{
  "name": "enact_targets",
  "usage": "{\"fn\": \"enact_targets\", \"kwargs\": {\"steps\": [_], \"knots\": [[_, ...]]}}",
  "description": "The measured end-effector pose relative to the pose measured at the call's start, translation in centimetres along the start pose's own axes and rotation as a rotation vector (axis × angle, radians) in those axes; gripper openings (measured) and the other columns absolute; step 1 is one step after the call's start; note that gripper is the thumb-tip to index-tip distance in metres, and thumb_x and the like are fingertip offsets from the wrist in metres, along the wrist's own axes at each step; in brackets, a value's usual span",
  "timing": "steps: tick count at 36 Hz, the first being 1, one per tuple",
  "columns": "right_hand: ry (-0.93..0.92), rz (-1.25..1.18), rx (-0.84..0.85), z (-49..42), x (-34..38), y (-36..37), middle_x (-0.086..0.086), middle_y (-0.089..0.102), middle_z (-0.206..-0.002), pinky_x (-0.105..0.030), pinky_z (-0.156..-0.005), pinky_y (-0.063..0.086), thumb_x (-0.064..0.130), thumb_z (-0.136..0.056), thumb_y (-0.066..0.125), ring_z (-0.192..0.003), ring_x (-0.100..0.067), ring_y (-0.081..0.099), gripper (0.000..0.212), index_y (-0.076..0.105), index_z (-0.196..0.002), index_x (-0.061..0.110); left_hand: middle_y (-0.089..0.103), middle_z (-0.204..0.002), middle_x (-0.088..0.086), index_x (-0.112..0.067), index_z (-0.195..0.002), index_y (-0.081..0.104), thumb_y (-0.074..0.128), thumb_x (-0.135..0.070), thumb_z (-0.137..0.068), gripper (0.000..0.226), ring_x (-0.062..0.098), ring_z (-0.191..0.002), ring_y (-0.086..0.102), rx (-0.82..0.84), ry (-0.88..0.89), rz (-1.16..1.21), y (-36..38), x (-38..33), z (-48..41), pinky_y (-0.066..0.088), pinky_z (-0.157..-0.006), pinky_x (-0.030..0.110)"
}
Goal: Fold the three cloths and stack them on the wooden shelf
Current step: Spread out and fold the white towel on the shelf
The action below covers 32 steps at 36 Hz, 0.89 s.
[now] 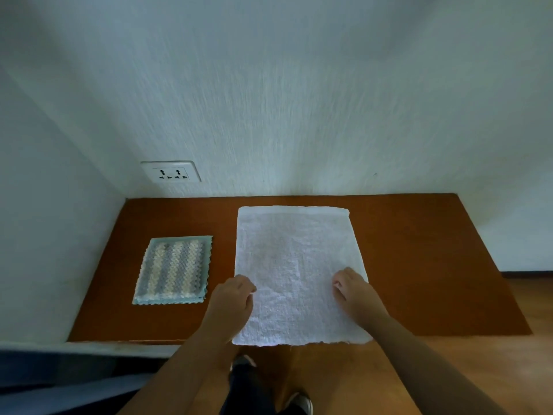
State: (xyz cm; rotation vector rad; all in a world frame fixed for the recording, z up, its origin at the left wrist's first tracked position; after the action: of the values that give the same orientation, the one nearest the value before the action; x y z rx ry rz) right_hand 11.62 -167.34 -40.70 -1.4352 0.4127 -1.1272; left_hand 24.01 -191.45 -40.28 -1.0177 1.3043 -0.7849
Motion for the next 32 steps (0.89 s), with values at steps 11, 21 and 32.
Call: {"fn": "enact_targets", "kwargs": {"steps": [11,21,32], "knots": [[-0.001,0.039,-0.192,-6.1,3.9,-0.3,-0.008,0.051,-0.126,-0.027,-0.093,0.040,0.021,-0.095,0.047,-0.111,-0.020,0.050,0.033,0.050,-0.126,0.009,0.052,-0.134,0.005,-0.012,-0.129,0.051,0.041,-0.027,-0.097,0.036,0.019,-0.121,0.051,-0.008,-0.218,-0.161,0.4,-2.3,-7.6,0.040,-0.099,0.027],[0.007,0.137,-0.060,-13.4,5.2,1.5,-0.005,0.014,-0.157,-0.039,-0.116,0.006,0.034,-0.099,0.037,-0.145,-0.022,0.009,0.055,0.020,-0.148,0.015,0.007,-0.158,0.009,-0.010,-0.149,0.014,0.024,-0.023,-0.103,0.049,0.023,-0.146,0.001,0.133,-0.164,-0.243,3.6,-2.0,-14.4,0.004,-0.117,0.042],[-0.005,0.328,-0.026,-17.3,5.5,3.2,-0.010,0.014,-0.154,-0.056,-0.108,0.017,0.038,-0.087,0.055,-0.140,-0.033,0.007,0.073,0.022,-0.146,0.011,0.054,-0.134,0.011,-0.008,-0.128,0.055,0.039,-0.032,-0.084,0.053,0.027,-0.124,0.051,0.070,0.016,-0.270,6.0,-0.3,-17.7,0.045,-0.092,0.049]]}}
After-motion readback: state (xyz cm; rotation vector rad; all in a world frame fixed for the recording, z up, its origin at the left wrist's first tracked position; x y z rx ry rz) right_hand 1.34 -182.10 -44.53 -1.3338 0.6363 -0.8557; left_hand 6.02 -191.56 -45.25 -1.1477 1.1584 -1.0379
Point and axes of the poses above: each hand's wrist, its own z-axis away from the middle knuckle, its own y-axis out of the palm, x = y × z, the point moved 1 cm from there along -z, towards the middle knuckle
